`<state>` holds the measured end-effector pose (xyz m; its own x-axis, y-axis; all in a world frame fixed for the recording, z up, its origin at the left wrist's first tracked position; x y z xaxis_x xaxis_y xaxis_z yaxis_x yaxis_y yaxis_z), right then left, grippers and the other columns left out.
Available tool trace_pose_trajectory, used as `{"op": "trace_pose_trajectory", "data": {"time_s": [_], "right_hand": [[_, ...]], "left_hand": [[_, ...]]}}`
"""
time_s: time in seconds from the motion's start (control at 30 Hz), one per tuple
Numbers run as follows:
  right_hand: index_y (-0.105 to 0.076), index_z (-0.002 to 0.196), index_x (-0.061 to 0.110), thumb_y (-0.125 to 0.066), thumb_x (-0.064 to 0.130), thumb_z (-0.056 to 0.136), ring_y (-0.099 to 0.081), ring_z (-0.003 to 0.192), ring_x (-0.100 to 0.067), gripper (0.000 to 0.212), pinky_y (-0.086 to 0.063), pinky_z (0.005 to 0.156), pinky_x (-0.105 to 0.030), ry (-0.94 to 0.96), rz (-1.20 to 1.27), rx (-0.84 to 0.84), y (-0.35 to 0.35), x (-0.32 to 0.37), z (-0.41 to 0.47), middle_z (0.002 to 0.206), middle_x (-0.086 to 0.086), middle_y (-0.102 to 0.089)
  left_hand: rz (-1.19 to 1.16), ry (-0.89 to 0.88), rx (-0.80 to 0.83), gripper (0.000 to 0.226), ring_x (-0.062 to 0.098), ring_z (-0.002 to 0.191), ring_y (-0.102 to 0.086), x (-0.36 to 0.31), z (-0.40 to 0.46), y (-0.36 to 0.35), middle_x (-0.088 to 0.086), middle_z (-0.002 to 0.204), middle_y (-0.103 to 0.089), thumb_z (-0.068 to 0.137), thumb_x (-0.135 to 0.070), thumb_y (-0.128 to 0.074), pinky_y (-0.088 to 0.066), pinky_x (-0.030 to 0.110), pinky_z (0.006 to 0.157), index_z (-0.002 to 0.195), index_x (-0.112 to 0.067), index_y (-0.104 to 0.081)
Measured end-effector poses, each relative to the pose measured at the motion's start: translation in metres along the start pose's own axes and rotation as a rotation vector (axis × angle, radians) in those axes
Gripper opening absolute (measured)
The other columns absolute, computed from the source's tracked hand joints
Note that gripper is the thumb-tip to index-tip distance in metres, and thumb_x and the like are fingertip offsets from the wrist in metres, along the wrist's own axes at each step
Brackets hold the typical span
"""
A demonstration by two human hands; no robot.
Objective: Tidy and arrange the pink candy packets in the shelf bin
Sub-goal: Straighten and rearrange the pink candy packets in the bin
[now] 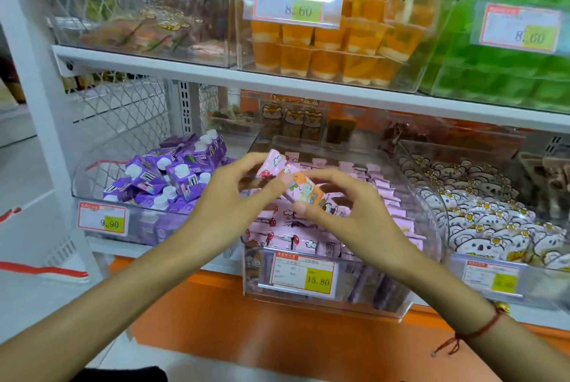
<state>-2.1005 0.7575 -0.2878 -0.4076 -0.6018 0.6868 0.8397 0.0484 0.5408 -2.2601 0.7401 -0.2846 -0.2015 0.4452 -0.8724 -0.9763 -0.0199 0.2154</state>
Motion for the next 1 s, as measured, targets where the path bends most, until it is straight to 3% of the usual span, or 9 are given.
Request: {"op": "trace_pose_trajectory", "data": {"time_s": [0.13,0.2,0.3,0.4,0.6,0.77,0.9,1.0], "right_hand": [[-0.035,0.140,0.031,-0.061,0.044,0.086,-0.044,0.123,-0.006,0.061,-0.039,0.099,-0.030,-0.067,-0.285,0.024,0.007,-0.024,-0.001,0.135,0.012,-0.049],[-0.030,0.145,0.024,-0.053,0.047,0.090,-0.038,0.129,-0.013,0.063,-0.036,0.102,-0.030,-0.119,-0.495,0.130,0.005,-0.039,-0.005,0.142,0.005,-0.042],[-0.045,0.135,0.018,-0.037,0.054,0.094,-0.041,0.124,-0.015,0.055,-0.036,0.098,-0.026,-0.142,-0.651,0.265,-0.002,-0.050,-0.011,0.134,0.003,-0.048],[-0.052,0.127,0.021,-0.034,0.053,0.095,-0.043,0.117,-0.012,0.049,-0.038,0.092,-0.025,-0.132,-0.640,0.262,-0.002,-0.049,-0.012,0.127,0.007,-0.051],[-0.051,0.129,0.019,-0.033,0.053,0.096,-0.044,0.118,-0.015,0.050,-0.039,0.094,-0.028,-0.120,-0.652,0.267,-0.002,-0.047,-0.013,0.128,0.004,-0.051],[-0.049,0.132,0.018,-0.033,0.054,0.095,-0.042,0.119,-0.014,0.054,-0.040,0.095,-0.030,-0.136,-0.656,0.264,-0.002,-0.049,-0.012,0.132,0.004,-0.050],[-0.046,0.136,0.018,-0.032,0.055,0.096,-0.041,0.122,-0.014,0.057,-0.038,0.097,-0.028,-0.137,-0.647,0.260,-0.002,-0.050,-0.013,0.135,0.003,-0.048],[-0.044,0.138,0.017,-0.031,0.055,0.096,-0.038,0.127,-0.014,0.058,-0.036,0.103,-0.030,-0.125,-0.653,0.253,-0.003,-0.050,-0.013,0.140,0.003,-0.045]], "left_hand": [[0.044,-0.095,-0.129,0.025,-0.007,0.088,-0.064,-0.001,0.022,0.020,-0.021,0.092,-0.070,0.085,-0.019,-0.066,-0.047,0.009,0.079,0.105,-0.033,-0.063],[0.119,-0.116,-0.118,0.028,-0.006,0.090,-0.063,0.003,0.036,0.021,-0.019,0.098,-0.068,0.087,-0.012,-0.066,-0.047,0.012,0.084,0.111,-0.024,-0.063],[0.245,-0.129,-0.004,0.033,0.003,0.101,-0.063,0.017,0.048,0.007,-0.008,0.109,-0.067,0.086,-0.013,-0.066,-0.050,0.025,0.093,0.118,-0.020,-0.062],[0.443,-0.195,0.126,0.038,0.007,0.108,-0.060,0.026,0.051,-0.005,-0.006,0.118,-0.064,0.088,-0.020,-0.065,-0.050,0.033,0.093,0.125,-0.020,-0.060],[0.830,-0.324,0.403,0.042,0.014,0.110,-0.057,0.000,0.074,-0.011,-0.003,0.122,-0.062,0.088,-0.031,-0.064,-0.045,0.033,0.091,0.128,-0.020,-0.058],[1.086,-0.280,0.658,0.030,0.019,0.099,-0.058,0.008,0.090,-0.051,0.007,0.106,-0.066,0.089,-0.035,-0.062,-0.045,0.032,0.077,0.107,-0.011,-0.065],[1.149,-0.262,0.622,0.023,0.023,0.097,-0.054,0.034,0.088,-0.063,0.004,0.103,-0.059,0.086,-0.036,-0.066,-0.040,0.032,0.073,0.096,-0.015,-0.065],[1.056,-0.197,0.524,0.028,0.009,0.082,-0.054,0.041,0.082,-0.054,-0.006,0.101,-0.066,0.086,-0.040,-0.066,-0.037,0.025,0.065,0.109,-0.026,-0.063]]}}
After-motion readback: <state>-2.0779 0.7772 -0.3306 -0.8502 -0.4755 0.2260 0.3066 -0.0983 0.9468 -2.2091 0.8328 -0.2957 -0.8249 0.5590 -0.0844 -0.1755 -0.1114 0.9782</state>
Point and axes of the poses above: each hand's wrist, its own z-axis towards the middle knuckle, its own y-axis out of the back of the hand, x = y × z, the point moved 6 cm from there along z, towards the middle knuckle
